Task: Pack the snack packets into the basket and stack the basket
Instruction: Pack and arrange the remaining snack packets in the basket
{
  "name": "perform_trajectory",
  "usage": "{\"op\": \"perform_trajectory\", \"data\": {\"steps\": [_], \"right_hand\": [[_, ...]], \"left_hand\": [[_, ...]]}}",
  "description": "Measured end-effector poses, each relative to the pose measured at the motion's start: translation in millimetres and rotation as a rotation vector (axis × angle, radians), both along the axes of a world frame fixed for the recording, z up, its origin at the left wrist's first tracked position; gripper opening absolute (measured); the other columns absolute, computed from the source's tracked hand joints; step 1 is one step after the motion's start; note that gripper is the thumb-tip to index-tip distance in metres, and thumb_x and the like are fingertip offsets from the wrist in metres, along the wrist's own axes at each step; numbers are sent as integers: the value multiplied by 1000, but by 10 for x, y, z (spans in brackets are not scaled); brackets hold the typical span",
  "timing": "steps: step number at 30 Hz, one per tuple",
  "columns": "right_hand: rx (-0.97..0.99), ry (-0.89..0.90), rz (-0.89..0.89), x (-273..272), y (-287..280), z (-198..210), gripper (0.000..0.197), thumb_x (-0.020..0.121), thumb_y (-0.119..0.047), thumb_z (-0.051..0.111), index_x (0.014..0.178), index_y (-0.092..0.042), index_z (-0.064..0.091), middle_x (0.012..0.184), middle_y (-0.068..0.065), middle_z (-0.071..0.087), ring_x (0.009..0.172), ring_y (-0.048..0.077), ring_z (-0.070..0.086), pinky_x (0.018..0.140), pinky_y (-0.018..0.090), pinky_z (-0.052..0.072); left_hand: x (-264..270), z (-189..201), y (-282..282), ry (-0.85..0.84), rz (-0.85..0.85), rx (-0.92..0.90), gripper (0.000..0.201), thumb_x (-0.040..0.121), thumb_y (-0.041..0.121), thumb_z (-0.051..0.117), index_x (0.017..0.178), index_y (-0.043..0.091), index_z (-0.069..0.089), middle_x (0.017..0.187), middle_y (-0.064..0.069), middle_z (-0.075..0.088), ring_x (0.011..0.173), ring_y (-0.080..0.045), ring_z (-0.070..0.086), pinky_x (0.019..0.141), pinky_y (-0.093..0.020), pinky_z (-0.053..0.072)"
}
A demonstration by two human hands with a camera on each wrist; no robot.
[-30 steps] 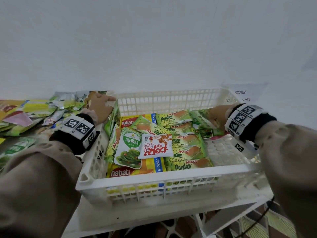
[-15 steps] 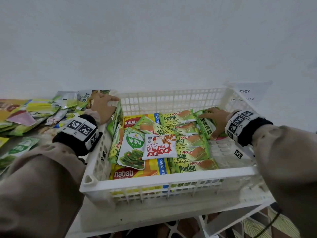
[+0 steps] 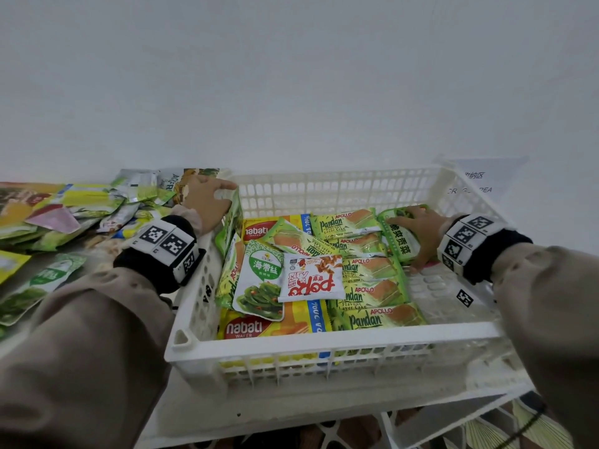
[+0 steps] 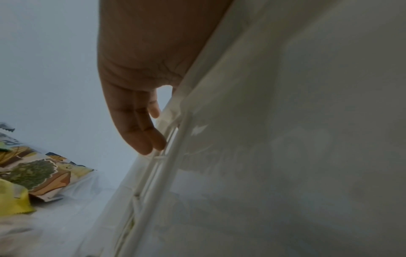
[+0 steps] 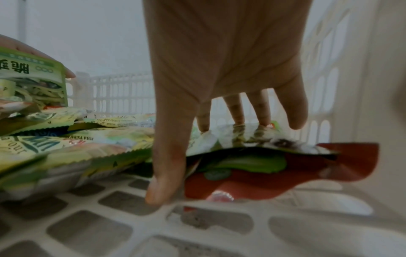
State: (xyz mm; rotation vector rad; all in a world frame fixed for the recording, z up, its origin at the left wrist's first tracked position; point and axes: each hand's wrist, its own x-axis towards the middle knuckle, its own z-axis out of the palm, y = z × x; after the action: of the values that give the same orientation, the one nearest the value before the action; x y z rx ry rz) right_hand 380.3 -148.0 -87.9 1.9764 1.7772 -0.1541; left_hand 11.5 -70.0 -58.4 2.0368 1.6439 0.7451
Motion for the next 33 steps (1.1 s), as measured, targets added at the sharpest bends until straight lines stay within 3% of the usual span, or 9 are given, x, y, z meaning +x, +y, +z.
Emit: {"op": "perform_trajectory", "data": {"steps": [5,8,10,14,17,22,25,29,33], "right_hand": [[-43,17,4,15,34,11,120,62,-49,80,148,-32,-2,154,14,7,142,34,11,113,48,22],[-61,-10,-18,-20,14,68,121,61,-53,78,148,-32,-2,154,13,6,142,34,9,114,49,19],[-54,34,-44,-103,-10,246,113,63,-49,79,148,-29,8,152,11,18,139,31,21,114,45,23],[130,92,95,-538,-39,761,82,76,-41,70,144,-23,27,146,1,36,133,21,36,111,39,30],[334,180,383,-1089,-28,958,66,82,-37,65,139,-26,35,140,-1,41,126,18,43,104,34,36],[437,302,790,-2024,52,819,56,88,-26,58,140,-24,36,142,0,39,124,18,43,98,28,35],[473,267,867,-2275,164,663,57,88,-21,57,140,-21,34,145,3,36,123,22,44,95,33,40],[571,317,873,-2340,220,593,46,84,-11,59,129,-13,48,135,11,45,114,27,49,85,37,40],[600,351,1003,-2320,189,491,40,59,-1,77,97,-6,65,104,18,63,86,32,63,60,39,49]], "left_hand": [[11,9,-22,-8,13,5,36,90,3,45,123,15,55,140,-15,26,117,-25,43,67,0,34],[21,28,-42,-29,7,11,37,90,2,45,122,15,55,139,-16,26,90,-7,46,65,5,36],[21,31,-36,-33,10,11,37,89,1,45,122,13,55,140,-16,26,83,-8,43,62,9,32],[19,5,-9,-35,31,-19,38,88,2,45,122,14,56,140,-15,27,129,-25,30,79,-6,22],[19,2,-9,-43,27,-28,37,88,2,45,122,15,56,140,-14,26,131,-26,28,91,-14,24],[-8,-17,23,-14,39,-20,36,89,3,48,122,13,56,140,-14,28,130,-25,32,94,-17,25],[-29,-9,36,63,-3,-7,38,86,2,53,123,7,54,139,-19,37,128,-30,35,101,-26,26],[-61,-81,109,69,-28,-12,36,87,8,38,117,7,57,129,-15,52,124,-31,39,102,-26,20],[-31,-25,65,116,-28,-35,39,86,0,54,125,0,50,138,-23,38,128,-34,35,101,-29,25]]}}
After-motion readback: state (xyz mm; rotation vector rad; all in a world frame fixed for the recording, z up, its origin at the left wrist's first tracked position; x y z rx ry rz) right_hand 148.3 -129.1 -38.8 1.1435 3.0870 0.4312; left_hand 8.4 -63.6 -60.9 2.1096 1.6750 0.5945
